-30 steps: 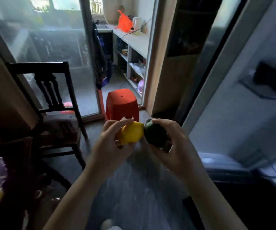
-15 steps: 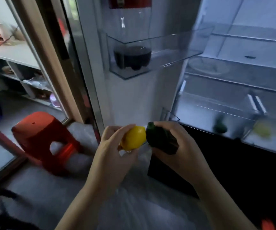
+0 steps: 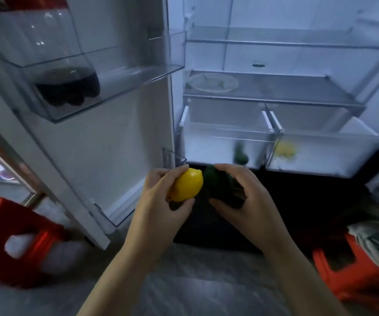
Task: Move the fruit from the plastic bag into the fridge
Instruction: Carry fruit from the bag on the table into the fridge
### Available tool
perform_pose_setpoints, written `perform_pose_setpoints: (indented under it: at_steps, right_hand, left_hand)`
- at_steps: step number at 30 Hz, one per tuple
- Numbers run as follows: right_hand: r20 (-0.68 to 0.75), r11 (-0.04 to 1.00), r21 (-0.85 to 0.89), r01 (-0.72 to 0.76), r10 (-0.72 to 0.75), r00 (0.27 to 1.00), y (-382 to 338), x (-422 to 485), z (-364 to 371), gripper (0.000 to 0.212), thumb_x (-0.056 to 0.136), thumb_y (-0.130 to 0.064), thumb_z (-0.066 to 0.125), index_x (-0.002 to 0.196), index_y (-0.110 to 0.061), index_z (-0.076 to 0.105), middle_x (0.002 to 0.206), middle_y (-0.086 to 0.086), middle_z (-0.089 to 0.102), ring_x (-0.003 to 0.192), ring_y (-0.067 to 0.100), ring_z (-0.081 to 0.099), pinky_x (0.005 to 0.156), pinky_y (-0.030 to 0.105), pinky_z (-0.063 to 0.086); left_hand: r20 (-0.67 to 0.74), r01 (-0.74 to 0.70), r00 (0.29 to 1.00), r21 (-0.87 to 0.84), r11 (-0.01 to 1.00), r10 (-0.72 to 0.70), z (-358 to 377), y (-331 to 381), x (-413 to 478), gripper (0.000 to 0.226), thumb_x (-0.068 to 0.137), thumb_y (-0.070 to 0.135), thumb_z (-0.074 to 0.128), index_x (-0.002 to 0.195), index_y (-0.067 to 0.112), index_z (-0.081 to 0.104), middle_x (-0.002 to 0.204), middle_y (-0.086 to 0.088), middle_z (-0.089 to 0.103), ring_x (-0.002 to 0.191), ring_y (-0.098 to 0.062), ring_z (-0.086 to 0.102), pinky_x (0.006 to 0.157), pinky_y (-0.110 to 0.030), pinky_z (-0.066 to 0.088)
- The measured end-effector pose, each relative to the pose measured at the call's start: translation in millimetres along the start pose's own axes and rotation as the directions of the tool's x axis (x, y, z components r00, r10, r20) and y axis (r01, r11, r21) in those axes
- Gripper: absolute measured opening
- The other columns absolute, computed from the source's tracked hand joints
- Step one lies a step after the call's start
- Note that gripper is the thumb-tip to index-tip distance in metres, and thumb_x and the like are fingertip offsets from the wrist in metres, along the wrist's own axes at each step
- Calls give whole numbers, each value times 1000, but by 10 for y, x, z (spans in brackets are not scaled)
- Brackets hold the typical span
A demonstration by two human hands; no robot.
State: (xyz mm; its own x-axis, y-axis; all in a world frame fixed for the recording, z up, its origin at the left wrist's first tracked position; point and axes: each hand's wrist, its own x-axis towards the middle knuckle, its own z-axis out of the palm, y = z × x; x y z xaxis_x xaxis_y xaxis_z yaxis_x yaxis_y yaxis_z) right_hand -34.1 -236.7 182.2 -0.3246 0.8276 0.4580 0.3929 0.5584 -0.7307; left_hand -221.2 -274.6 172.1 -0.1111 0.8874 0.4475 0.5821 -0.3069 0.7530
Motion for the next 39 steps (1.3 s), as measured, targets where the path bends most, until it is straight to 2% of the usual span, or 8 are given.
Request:
perform_pose_setpoints:
  at_steps: [4,9,15,21,26,32,39]
  right_hand:
    - [-27,1000,-21,15,-15,1000,262,47,-373,59,73,-14,78,125,-23,53,121,-11,54,111,5,54,91,26,50]
    - [-53,998,-55,3,-6,999,692,82,-848,60,73,-14,78,127,-24,51,123,-11,53,113,3,52,92,19,47]
    - [-36,998,-13,-54,53,998,1099,80,-1170,62,74,-13,78,128,-26,51,124,-12,53,117,6,52,95,29,49]
    - [-53,994,59,-92,95,994,1479,252,-1231,63,74,-8,77,129,-21,50,125,-8,53,119,11,52,96,35,48]
    - [-33,993,32,-112,113,993,1810,688,-1162,61,77,-11,75,130,-22,48,125,-10,51,120,10,50,96,35,48]
    - [-46,995,9,-99,99,994,2174,1440,-1071,58,77,-5,74,127,-23,50,124,-12,52,120,14,51,92,35,49]
    - [-3,993,-28,-113,113,994,2590,2115,-815,56,78,-8,74,128,-19,50,122,-9,52,119,11,49,93,33,47]
  left_hand:
    - [11,-16,1000,-7,1000,16,384,217,197,59,76,15,76,127,33,52,114,30,38,107,0,48,84,-20,50]
    - [21,0,1000,-38,999,1,990,428,406,59,78,14,74,127,36,51,112,21,42,106,2,47,85,-13,45]
    - [100,73,993,-87,994,-64,1499,493,582,58,78,10,72,127,33,52,113,16,44,109,-2,50,88,-22,49]
    - [141,86,987,-85,993,-74,1817,377,887,58,78,7,72,126,34,53,114,15,45,110,-1,50,88,-16,46]
    - [143,107,985,-80,991,-95,2003,102,1344,58,79,7,71,127,33,53,115,15,45,112,-2,50,89,-18,47]
    - [141,94,987,-101,990,-79,2137,-213,2099,54,80,9,69,125,34,53,114,14,45,109,-2,51,84,-10,43]
    - [201,107,975,-34,994,-98,2187,-728,2771,57,80,11,70,127,37,49,114,19,40,107,2,48,85,-17,46]
